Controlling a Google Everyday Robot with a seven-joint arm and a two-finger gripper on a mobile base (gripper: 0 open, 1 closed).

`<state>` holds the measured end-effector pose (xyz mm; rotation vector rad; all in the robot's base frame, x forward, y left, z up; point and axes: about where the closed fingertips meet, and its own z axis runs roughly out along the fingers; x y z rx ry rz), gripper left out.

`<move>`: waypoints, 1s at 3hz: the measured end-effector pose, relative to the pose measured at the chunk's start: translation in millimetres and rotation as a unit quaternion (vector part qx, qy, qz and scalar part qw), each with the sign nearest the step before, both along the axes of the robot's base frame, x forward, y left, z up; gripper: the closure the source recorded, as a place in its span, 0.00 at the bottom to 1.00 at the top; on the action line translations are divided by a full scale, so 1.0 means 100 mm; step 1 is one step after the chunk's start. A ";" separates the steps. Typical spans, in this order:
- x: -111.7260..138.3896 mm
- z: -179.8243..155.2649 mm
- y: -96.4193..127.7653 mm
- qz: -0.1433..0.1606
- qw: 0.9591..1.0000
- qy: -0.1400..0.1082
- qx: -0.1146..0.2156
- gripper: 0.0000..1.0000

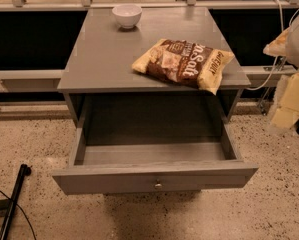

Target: Close top drawer

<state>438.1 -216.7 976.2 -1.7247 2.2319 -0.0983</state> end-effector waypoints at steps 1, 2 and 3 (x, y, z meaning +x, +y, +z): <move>0.00 0.00 0.00 0.000 1.000 0.000 0.000 0.00; 0.07 -0.34 0.05 -0.002 1.000 0.016 0.024 0.00; 0.09 -0.91 0.11 0.017 0.998 0.013 0.059 0.00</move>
Offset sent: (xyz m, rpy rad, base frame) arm 0.0190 0.0112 -0.0965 0.1294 0.1092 -0.0117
